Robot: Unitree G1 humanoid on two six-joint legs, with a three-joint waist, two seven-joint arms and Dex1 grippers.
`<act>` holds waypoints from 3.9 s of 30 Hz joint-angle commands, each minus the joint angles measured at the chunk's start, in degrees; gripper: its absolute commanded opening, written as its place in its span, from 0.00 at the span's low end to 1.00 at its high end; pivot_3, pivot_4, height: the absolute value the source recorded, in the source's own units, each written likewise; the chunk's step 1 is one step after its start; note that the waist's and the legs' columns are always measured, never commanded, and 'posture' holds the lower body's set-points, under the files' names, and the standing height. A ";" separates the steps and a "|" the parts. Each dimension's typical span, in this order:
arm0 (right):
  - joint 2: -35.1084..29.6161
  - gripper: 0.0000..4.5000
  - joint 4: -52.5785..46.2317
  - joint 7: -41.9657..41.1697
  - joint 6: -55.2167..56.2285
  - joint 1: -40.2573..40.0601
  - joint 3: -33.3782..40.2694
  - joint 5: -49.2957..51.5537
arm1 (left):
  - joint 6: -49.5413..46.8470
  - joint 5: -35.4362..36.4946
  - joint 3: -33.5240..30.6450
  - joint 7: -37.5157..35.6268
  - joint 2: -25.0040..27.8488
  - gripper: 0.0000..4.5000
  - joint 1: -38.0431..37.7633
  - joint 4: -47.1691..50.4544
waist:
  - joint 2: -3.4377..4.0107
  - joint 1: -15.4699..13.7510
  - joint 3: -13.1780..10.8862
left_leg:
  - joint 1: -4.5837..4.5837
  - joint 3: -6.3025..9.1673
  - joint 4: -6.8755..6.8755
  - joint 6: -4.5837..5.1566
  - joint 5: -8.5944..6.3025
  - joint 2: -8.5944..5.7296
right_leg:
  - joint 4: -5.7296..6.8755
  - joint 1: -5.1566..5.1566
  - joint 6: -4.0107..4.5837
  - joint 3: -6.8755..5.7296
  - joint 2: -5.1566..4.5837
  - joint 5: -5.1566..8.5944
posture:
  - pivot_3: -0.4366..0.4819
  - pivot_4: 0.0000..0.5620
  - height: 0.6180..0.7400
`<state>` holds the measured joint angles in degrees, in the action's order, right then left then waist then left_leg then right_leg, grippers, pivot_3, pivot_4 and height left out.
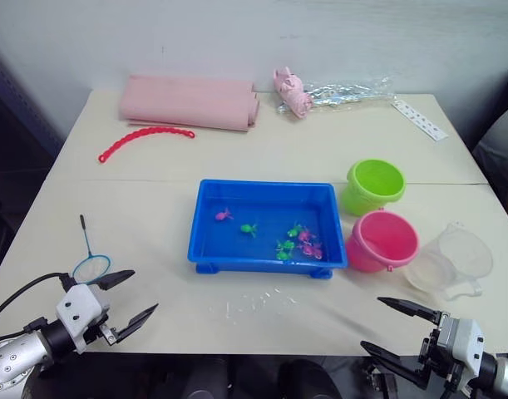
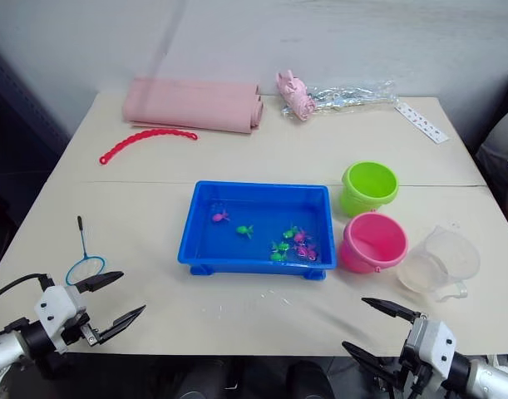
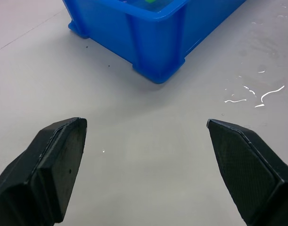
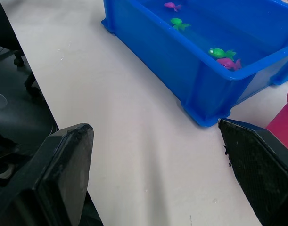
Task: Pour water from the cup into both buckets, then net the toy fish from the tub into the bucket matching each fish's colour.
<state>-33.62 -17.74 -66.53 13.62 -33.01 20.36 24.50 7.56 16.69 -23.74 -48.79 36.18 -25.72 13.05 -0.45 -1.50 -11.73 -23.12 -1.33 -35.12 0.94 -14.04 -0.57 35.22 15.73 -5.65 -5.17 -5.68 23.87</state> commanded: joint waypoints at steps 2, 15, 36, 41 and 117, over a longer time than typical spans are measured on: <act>-0.05 1.00 -0.72 0.96 -0.23 0.51 -0.37 1.69 | -6.05 10.22 -2.51 -1.62 -0.05 0.99 -1.51 4.61 | -0.01 0.04 0.00 | 0.00 -0.01 0.00 0.01 0.01 0.00 | 0.00 0.00 0.00 0.00 0.00 0.00 | 0.48 0.27 1.00; 13.43 1.00 -14.99 25.33 -6.17 -5.74 10.94 8.38 | -31.12 33.64 7.42 -0.41 7.46 0.99 20.39 19.08 | 0.58 -1.18 0.31 | 0.02 0.00 -0.03 -0.09 0.12 0.05 | 0.29 0.07 0.04 0.18 0.20 0.02 | 0.48 0.27 1.00; 26.96 1.00 -9.27 56.41 -21.41 -3.25 14.58 9.60 | -24.21 17.48 26.20 -13.91 1.10 0.99 42.32 4.72 | 0.59 1.47 0.43 | 0.05 -0.90 0.31 -0.30 0.22 0.27 | 0.81 1.03 0.15 1.38 0.40 0.10 | 0.48 0.27 1.00; 25.33 1.00 -7.95 56.15 -22.90 -0.33 12.80 7.59 | -23.97 16.69 24.46 -13.48 2.19 0.99 38.68 6.50 | 0.59 1.68 0.43 | 0.02 -0.91 0.21 -0.23 0.23 0.27 | 0.83 1.00 0.13 1.38 0.39 0.10 | 0.48 0.27 1.00; 26.94 0.01 8.82 76.36 -20.04 30.76 12.62 -1.63 | -23.05 14.04 23.80 -9.33 0.42 1.00 37.93 8.77 | 0.58 1.74 0.43 | -0.15 -1.38 0.04 -0.11 0.45 0.27 | 1.82 1.70 0.14 1.86 0.34 0.10 | 0.48 0.27 1.00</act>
<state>-6.18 -6.88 9.35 -8.26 -2.00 31.54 23.28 -16.32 30.92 1.04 -58.34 36.61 12.75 19.82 0.13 0.24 -11.30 -23.27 -2.72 -35.07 0.83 -13.58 -0.30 37.04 17.43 -5.51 -3.31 -5.34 23.97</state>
